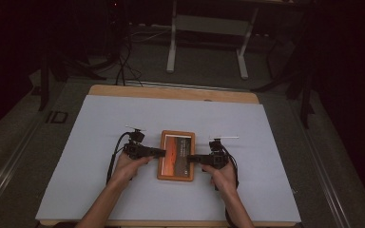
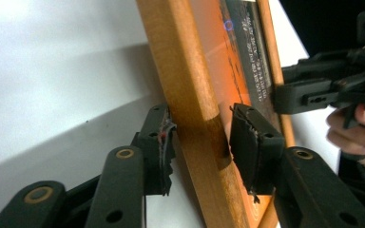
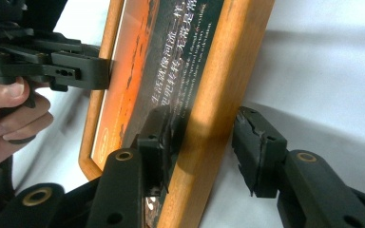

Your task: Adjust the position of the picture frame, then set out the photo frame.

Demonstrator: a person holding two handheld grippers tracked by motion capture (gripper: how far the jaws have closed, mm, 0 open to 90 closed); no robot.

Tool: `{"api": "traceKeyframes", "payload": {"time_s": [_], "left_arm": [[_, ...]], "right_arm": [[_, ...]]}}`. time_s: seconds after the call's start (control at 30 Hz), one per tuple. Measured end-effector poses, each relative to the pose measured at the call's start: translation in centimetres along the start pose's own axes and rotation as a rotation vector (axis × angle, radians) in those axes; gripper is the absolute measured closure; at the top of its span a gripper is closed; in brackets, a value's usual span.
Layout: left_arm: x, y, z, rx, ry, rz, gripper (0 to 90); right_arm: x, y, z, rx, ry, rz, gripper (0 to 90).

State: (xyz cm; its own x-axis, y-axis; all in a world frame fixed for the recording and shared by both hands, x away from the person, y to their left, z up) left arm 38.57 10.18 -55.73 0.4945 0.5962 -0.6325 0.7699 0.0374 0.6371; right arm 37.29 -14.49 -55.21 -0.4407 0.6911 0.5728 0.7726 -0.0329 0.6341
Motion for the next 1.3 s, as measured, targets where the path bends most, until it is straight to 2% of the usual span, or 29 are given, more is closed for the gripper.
{"api": "traceKeyframes", "payload": {"time_s": [0.07,0.17,0.2,0.3,0.33,0.47,0.5,0.6,0.73,0.9,1.1,1.17,1.2,1.23,1.3], "left_arm": [[-0.2,0.0,0.0,0.0,0.01,0.032,58.0],[-0.5,0.0,-0.1,-0.006,0.03,0.067,52.4],[-0.6,0.0,-0.2,-0.017,0.034,0.076,52.4],[-0.9,0.3,-0.7,-0.059,0.027,0.084,51.7],[-1.0,0.4,-1.0,-0.07,0.033,0.092,51.2],[-1.1,0.7,-1.6,-0.105,0.065,0.115,50.8],[-1.2,0.8,-2.2,-0.134,0.082,0.122,50.8],[-1.3,1.1,-2.9,-0.182,0.097,0.127,50.3],[-1.4,1.2,-3.5,-0.207,0.113,0.144,50.2],[-1.6,1.1,-3.7,-0.214,0.134,0.169,49.5],[-2.4,1.0,-3.6,-0.212,0.136,0.199,49.4],[-2.6,0.9,-3.6,-0.207,0.141,0.212,49.4],[-2.7,0.9,-3.5,-0.208,0.143,0.218,49.4],[-2.8,0.8,-3.5,-0.205,0.145,0.225,49.3],[-3.0,0.8,-3.5,-0.211,0.146,0.229,49.0]], "right_arm": [[0.0,0.0,0.0,-0.003,-0.006,-0.009,56.9],[0.0,0.6,-0.9,-0.042,-0.056,-0.073,54.4],[0.0,0.6,-0.9,-0.042,-0.056,-0.073,54.4],[-0.2,1.1,-1.7,-0.078,-0.061,-0.098,52.3],[-0.2,1.3,-2.2,-0.095,-0.068,-0.121,51.8],[-0.2,1.6,-2.6,-0.107,-0.08,-0.144,51.3],[-0.2,1.6,-2.7,-0.114,-0.084,-0.155,51.0],[0.0,1.9,-3.2,-0.137,-0.098,-0.181,50.6],[0.2,2.1,-3.3,-0.142,-0.121,-0.226,50.4],[0.4,2.2,-3.4,-0.149,-0.146,-0.271,50.2],[0.9,2.2,-3.7,-0.168,-0.201,-0.358,55.9],[1.4,2.1,-3.6,-0.166,-0.19,-0.39,63.4],[1.4,2.1,-3.6,-0.166,-0.19,-0.39,63.4],[1.8,2.1,-3.7,-0.177,-0.184,-0.402,69.8],[2.0,2.1,-3.7,-0.177,-0.186,-0.414,72.9]]}}
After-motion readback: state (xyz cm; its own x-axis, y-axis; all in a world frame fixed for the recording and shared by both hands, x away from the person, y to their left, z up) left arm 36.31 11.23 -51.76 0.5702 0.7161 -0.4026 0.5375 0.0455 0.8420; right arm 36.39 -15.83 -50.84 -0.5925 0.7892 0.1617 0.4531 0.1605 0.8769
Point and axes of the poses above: each handheld gripper's, and its own axes: z roughly forward along the jaws, y roughly out of its top, x roughly to its left, the point moved 4 cm from there along z, roughly forward along the jaws, and after that the axes turned 11 degrees about -x, right-handed, at the moved point
